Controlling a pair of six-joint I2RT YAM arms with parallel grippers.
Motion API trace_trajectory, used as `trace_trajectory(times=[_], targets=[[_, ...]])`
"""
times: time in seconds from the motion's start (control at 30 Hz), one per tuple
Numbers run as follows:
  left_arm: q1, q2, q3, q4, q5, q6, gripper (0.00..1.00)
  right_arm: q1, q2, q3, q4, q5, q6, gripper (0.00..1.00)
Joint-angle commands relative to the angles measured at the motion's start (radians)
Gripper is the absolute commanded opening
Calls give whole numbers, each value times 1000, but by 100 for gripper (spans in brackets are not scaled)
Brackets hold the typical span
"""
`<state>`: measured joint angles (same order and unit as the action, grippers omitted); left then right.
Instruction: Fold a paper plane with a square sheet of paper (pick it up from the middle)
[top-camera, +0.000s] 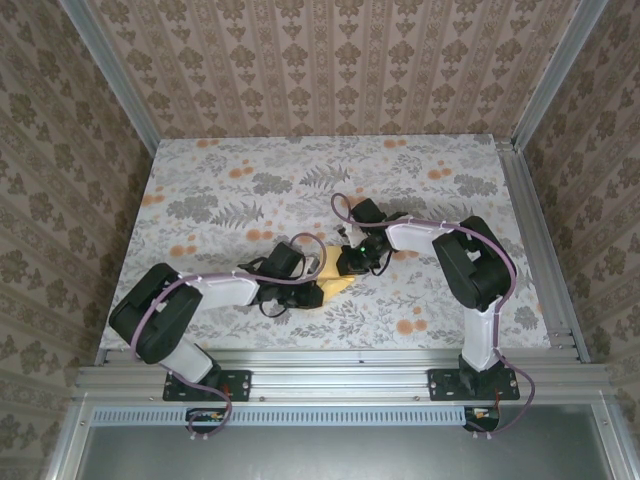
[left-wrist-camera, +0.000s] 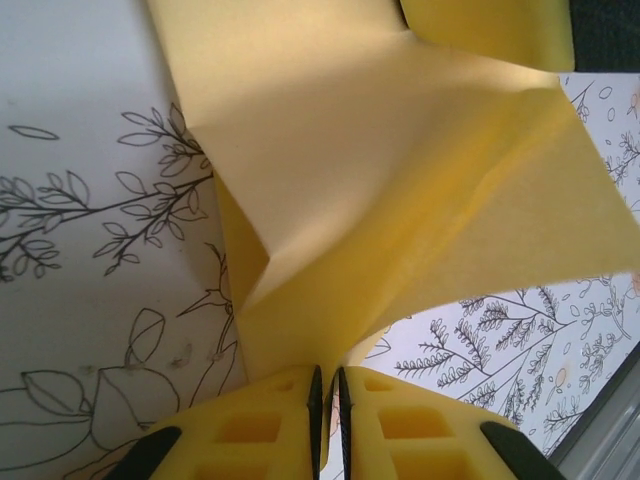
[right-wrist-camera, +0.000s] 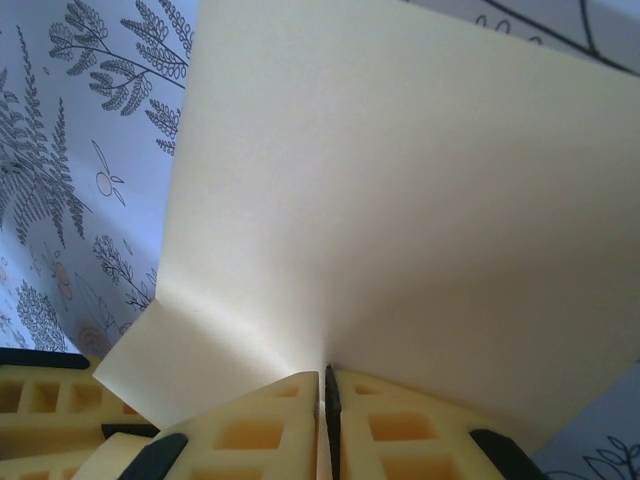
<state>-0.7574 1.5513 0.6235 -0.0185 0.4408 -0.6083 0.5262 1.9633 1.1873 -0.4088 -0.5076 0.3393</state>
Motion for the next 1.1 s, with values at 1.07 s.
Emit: trace_trajectory(times=[1.07], targets=[[0, 31, 109, -148, 47, 100, 22, -5, -40, -9, -50, 69, -7, 18]])
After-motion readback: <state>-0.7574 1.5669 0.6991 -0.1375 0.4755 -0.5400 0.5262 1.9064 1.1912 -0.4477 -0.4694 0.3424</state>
